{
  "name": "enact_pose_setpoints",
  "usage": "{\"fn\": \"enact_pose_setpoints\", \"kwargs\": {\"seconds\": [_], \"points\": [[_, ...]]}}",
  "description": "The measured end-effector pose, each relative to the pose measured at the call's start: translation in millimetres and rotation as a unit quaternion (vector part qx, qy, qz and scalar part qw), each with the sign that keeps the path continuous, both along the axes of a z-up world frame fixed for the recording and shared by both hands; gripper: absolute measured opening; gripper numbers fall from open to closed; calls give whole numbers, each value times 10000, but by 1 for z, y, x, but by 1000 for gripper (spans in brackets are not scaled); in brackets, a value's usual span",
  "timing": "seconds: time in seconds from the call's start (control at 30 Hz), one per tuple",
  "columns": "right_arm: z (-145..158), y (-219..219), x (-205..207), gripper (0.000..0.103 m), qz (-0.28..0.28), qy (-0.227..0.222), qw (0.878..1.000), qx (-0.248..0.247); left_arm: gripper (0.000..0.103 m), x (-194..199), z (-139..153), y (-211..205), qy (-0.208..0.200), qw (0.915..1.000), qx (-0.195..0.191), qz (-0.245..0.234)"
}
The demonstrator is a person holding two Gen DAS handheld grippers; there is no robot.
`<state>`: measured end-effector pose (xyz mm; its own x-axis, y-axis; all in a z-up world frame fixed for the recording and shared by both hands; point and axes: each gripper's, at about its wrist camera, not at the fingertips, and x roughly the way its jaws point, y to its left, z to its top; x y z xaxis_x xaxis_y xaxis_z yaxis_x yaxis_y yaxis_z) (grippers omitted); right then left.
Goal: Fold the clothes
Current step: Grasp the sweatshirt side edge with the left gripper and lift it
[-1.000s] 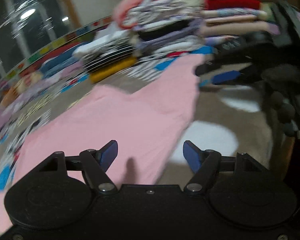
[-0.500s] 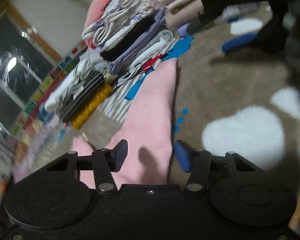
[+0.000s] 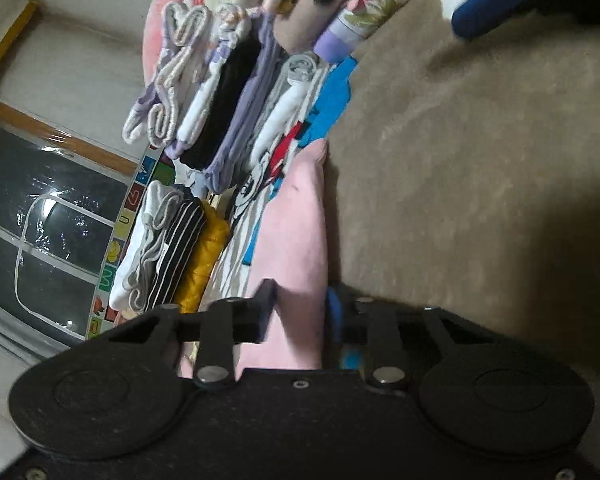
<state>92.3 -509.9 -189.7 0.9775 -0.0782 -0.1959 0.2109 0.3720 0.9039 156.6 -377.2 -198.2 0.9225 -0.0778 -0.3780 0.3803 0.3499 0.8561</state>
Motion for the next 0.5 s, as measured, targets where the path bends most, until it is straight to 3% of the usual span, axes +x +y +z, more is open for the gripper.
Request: {"fn": "enact_pose_setpoints", "kwargs": {"seconds": [0.1,0.3,0.37,0.43,0.5], "points": [[1,-4,-2,61,-125,-7,9999,-50,0,3,-5,-6,-23,9999,49,86],[-1,-6,1,61,-107,13,9999,-16,0,3,-6,-9,-171,9997,69,177],[-2,-7,1,61,-92,13,10000,2,7,-1,-8,-13,-389,9989,241,137],[-2,-7,-1,60,-79,19,10000,10,27,-1,-9,-15,-655,9971,396,47],[-3,-8,-2,60,-91,10,10000,36,28,1,-9,-17,-852,9950,516,-83]]}}
